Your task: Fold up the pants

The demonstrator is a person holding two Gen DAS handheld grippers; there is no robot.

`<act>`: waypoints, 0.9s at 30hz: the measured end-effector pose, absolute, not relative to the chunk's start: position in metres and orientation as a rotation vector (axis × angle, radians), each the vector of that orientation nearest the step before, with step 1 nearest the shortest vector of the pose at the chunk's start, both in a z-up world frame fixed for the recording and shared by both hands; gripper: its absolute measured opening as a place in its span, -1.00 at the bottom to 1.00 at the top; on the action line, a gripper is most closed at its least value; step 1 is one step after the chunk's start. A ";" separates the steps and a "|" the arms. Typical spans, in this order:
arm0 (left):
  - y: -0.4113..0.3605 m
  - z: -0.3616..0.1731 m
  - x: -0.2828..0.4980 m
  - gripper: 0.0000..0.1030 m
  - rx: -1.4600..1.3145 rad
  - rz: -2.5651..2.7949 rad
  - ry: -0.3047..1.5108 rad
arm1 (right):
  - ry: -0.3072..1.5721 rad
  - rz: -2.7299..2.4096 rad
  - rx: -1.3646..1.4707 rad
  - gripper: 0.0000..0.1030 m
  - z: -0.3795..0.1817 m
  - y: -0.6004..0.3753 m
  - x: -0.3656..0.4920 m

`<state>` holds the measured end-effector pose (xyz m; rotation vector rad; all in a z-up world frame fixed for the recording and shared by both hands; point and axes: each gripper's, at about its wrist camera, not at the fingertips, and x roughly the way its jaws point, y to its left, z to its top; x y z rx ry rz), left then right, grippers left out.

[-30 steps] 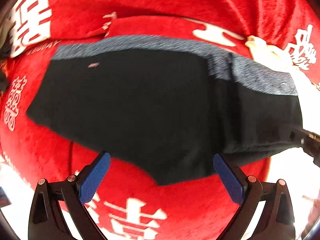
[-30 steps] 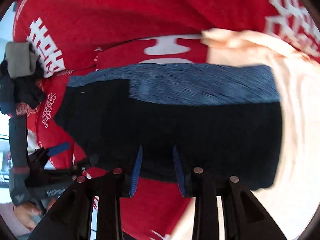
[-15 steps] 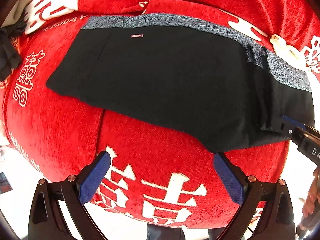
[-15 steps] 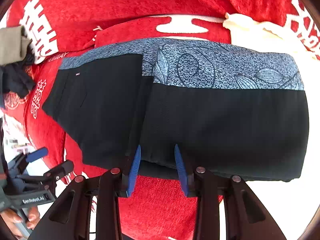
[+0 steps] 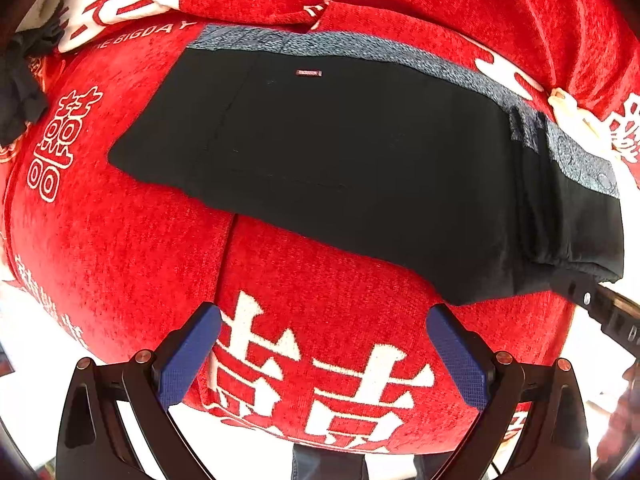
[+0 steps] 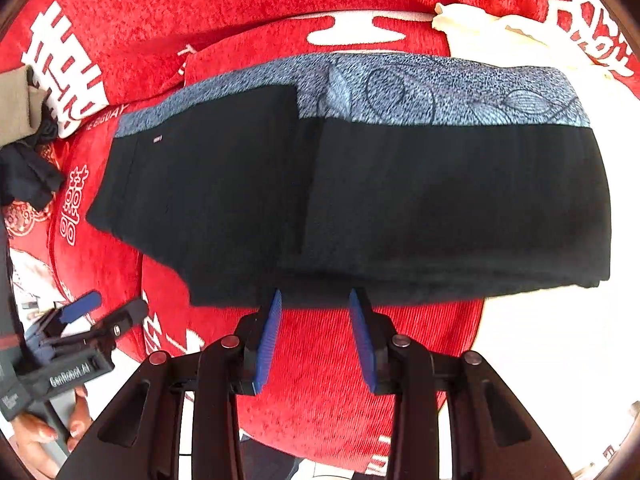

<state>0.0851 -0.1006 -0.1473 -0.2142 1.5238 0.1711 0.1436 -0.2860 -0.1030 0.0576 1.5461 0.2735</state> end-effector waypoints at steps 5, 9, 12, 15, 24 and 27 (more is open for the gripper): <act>-0.087 -0.150 0.084 1.00 -0.237 0.173 1.516 | 1.562 0.275 0.057 -0.01 -0.095 -0.276 0.131; -0.077 -0.153 0.085 1.00 -0.267 0.176 1.510 | 1.565 0.278 0.039 0.00 -0.090 -0.266 0.128; -0.076 -0.153 0.083 1.00 -0.274 0.172 1.511 | 1.563 0.284 0.031 0.03 -0.088 -0.257 0.128; -0.070 -0.153 0.083 1.00 -0.274 0.166 1.507 | 1.570 0.291 0.024 0.08 -0.089 -0.249 0.128; -0.047 -0.155 0.078 1.00 -0.297 0.180 1.508 | 1.601 0.318 -0.009 0.09 -0.099 -0.223 0.129; -0.038 -0.159 0.077 1.00 -0.301 0.196 1.519 | 1.606 0.323 -0.020 0.09 -0.103 -0.216 0.132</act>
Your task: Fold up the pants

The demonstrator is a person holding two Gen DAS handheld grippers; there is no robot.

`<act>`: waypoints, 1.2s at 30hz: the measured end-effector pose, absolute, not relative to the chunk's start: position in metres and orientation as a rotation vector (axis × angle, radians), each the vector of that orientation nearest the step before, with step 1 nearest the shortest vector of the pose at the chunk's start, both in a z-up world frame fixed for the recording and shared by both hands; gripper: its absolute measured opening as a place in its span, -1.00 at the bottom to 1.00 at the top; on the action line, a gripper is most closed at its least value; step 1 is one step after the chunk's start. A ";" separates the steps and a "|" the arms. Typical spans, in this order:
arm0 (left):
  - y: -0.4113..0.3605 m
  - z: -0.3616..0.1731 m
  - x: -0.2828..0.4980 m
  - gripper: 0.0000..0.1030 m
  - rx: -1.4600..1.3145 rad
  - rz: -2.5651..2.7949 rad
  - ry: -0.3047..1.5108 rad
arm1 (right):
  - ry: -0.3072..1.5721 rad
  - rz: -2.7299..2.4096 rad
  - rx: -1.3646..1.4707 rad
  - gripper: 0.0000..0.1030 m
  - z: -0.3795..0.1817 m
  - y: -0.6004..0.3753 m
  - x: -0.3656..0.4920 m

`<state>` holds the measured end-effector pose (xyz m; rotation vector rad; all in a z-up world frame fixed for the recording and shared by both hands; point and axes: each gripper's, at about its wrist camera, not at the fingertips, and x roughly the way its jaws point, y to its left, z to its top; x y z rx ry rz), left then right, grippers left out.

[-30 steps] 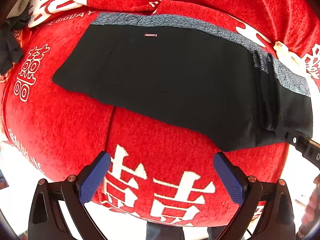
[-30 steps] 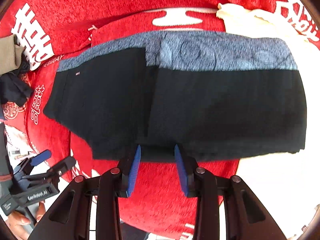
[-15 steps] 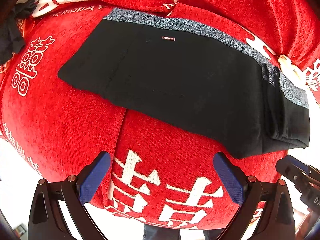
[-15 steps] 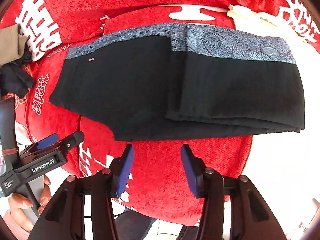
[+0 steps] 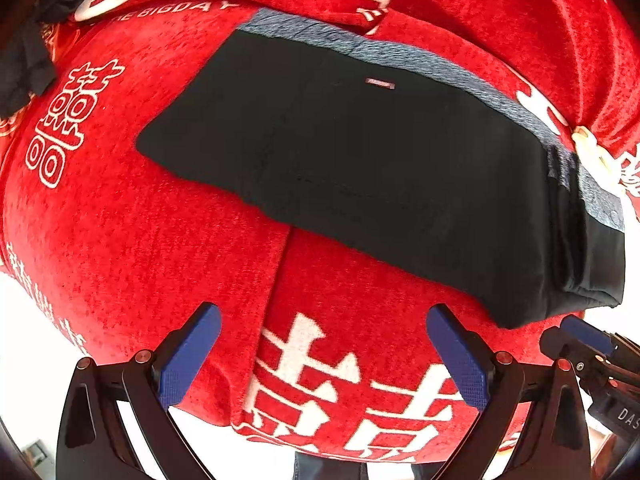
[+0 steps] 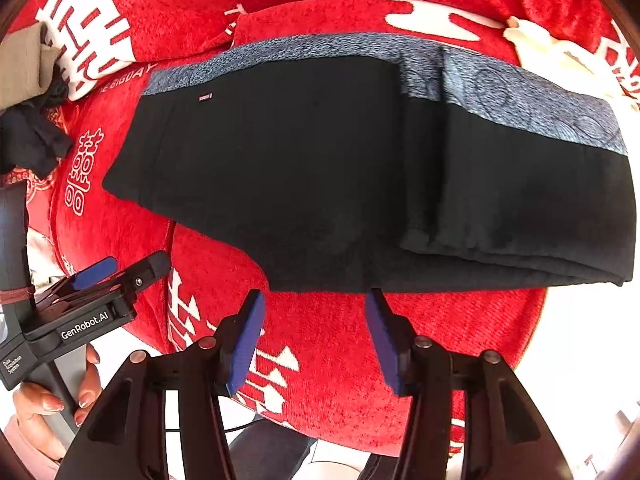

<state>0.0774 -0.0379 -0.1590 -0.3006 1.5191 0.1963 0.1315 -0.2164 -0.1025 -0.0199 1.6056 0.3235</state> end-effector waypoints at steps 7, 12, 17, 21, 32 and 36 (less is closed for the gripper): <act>-0.022 -0.164 0.082 1.00 -0.316 0.216 1.521 | 1.584 0.338 -0.078 0.09 -0.105 -0.204 0.139; -0.015 -0.166 0.092 1.00 -0.316 0.225 1.515 | 1.588 0.339 -0.088 0.09 -0.113 -0.201 0.143; -0.006 -0.168 0.099 1.00 -0.331 0.234 1.501 | 1.600 0.338 -0.091 0.13 -0.123 -0.202 0.141; 0.000 -0.175 0.105 1.00 -0.329 0.249 1.513 | 1.595 0.348 -0.095 0.19 -0.125 -0.200 0.139; 0.014 -0.191 0.120 1.00 -0.334 0.254 1.516 | 1.592 0.350 -0.083 0.21 -0.126 -0.199 0.140; 0.020 -0.195 0.115 1.00 -0.347 0.260 1.512 | 1.593 0.348 -0.085 0.22 -0.126 -0.199 0.140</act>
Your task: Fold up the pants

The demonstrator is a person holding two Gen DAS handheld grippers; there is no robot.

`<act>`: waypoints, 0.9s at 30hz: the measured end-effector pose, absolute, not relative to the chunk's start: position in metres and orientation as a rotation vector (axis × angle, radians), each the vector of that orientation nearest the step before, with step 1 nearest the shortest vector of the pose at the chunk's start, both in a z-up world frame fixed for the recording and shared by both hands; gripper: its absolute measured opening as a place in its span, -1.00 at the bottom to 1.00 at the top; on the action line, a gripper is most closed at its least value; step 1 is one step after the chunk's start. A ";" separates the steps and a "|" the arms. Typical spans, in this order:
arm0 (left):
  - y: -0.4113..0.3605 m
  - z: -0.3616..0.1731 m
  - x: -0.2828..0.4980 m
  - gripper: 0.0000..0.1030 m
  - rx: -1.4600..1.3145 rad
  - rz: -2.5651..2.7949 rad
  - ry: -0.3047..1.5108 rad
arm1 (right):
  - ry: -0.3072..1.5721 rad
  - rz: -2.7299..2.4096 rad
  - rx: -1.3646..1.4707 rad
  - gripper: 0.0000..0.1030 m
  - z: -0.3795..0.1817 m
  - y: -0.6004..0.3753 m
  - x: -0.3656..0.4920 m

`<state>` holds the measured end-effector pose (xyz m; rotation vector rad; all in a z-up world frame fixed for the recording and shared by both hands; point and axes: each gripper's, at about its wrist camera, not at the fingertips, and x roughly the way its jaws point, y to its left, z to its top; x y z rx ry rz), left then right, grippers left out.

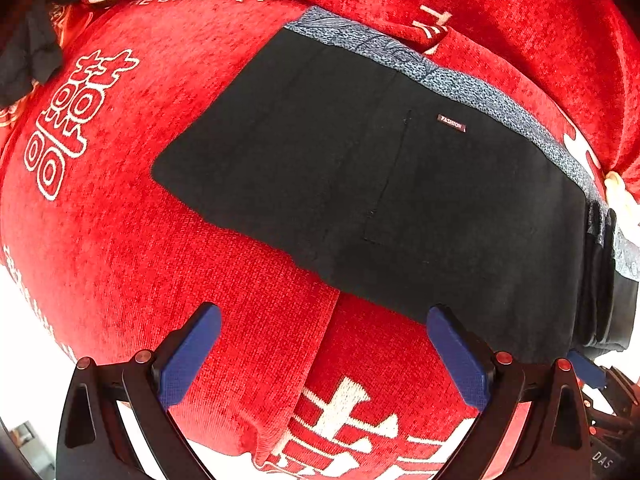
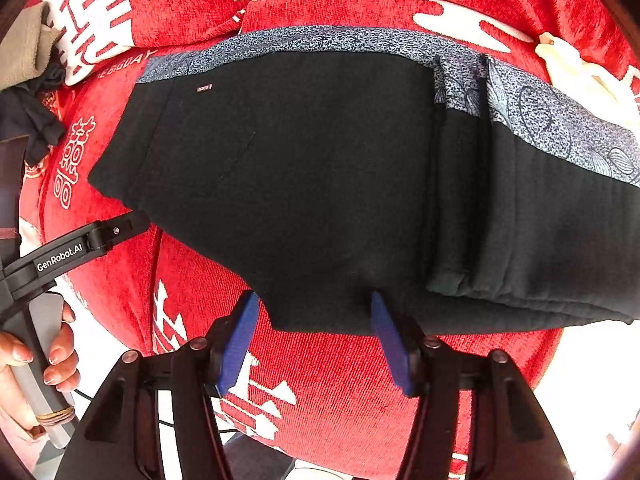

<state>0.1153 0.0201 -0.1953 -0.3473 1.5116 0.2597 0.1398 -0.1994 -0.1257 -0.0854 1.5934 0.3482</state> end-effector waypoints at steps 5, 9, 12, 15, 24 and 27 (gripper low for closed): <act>0.027 -0.198 0.116 1.00 -0.351 0.258 1.512 | 1.594 0.348 -0.085 0.22 -0.126 -0.199 0.140; 0.024 -0.196 0.116 1.00 -0.356 0.261 1.512 | 1.595 0.347 -0.085 0.22 -0.126 -0.199 0.140; 0.027 -0.197 0.117 1.00 -0.360 0.266 1.513 | 1.595 0.347 -0.084 0.22 -0.126 -0.199 0.140; 0.028 -0.199 0.119 1.00 -0.368 0.267 1.514 | 1.596 0.349 -0.082 0.23 -0.126 -0.198 0.140; 0.034 -0.201 0.126 1.00 -0.400 0.260 1.501 | 1.600 0.354 -0.081 0.27 -0.128 -0.196 0.139; 0.050 -0.198 0.125 1.00 -0.471 0.244 1.450 | 1.604 0.360 -0.074 0.27 -0.128 -0.197 0.140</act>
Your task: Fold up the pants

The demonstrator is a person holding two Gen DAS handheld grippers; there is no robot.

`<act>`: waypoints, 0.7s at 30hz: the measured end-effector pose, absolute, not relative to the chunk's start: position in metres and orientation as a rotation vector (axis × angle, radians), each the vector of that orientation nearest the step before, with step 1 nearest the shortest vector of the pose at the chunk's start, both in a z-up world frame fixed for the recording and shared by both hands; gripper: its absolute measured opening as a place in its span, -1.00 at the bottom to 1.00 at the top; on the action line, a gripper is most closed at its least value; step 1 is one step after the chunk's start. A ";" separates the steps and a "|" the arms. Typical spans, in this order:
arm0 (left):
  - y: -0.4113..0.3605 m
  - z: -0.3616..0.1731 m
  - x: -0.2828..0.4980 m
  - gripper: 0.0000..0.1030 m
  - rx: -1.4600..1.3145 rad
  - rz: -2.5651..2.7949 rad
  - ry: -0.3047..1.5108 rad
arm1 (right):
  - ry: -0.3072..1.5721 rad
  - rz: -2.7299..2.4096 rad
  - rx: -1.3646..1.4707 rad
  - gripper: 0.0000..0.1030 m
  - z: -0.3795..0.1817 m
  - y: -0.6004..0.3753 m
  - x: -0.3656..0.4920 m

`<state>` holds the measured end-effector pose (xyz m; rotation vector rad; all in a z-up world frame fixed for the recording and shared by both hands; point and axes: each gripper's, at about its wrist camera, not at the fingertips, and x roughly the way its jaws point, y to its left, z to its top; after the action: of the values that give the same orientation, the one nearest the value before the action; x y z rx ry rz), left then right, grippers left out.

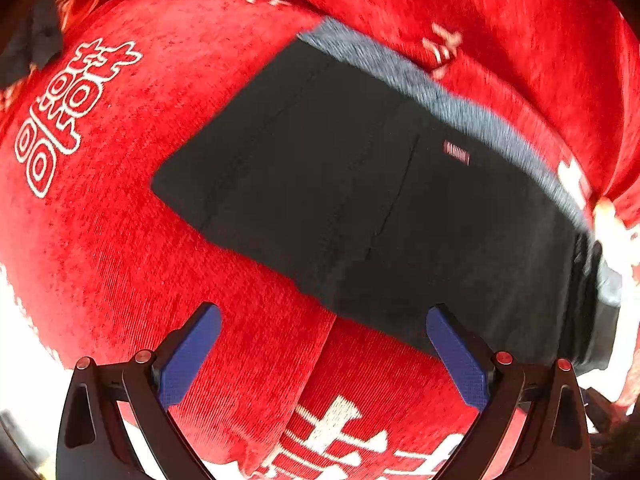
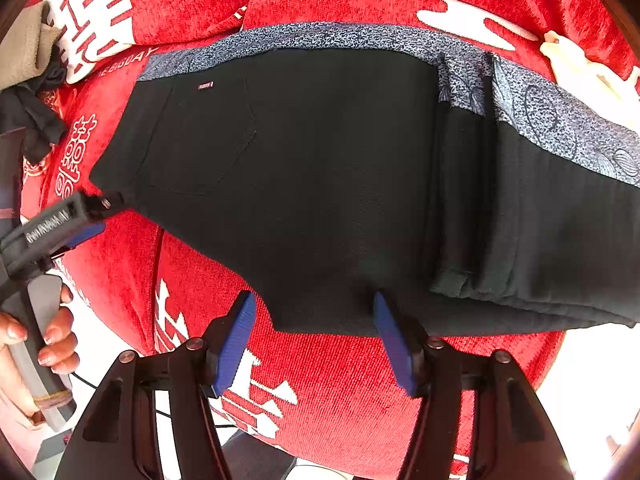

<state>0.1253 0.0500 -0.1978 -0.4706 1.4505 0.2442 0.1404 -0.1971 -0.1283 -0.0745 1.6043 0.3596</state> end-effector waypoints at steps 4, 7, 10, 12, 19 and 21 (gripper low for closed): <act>0.085 -0.203 0.117 1.00 -0.669 0.224 1.359 | 1.604 0.366 -0.073 0.27 -0.128 -0.198 0.141; 0.097 -0.214 0.113 1.00 -0.784 0.157 1.319 | 1.601 0.371 -0.080 0.27 -0.127 -0.199 0.140; 0.102 -0.221 0.113 1.00 -0.898 0.103 1.270 | 1.599 0.379 -0.088 0.27 -0.128 -0.199 0.140; 0.104 -0.220 0.114 1.00 -0.954 0.071 1.226 | 1.597 0.382 -0.091 0.27 -0.128 -0.199 0.140; 0.101 -0.221 0.127 1.00 -1.044 0.033 1.154 | 1.593 0.395 -0.103 0.27 -0.127 -0.199 0.139; 0.097 -0.214 0.133 1.00 -1.061 0.020 1.129 | 1.594 0.397 -0.107 0.27 -0.128 -0.199 0.139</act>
<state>0.1334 0.0971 -0.2139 -1.0612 1.1292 0.0202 0.1391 -0.1986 -0.1277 -0.1074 1.5945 0.3970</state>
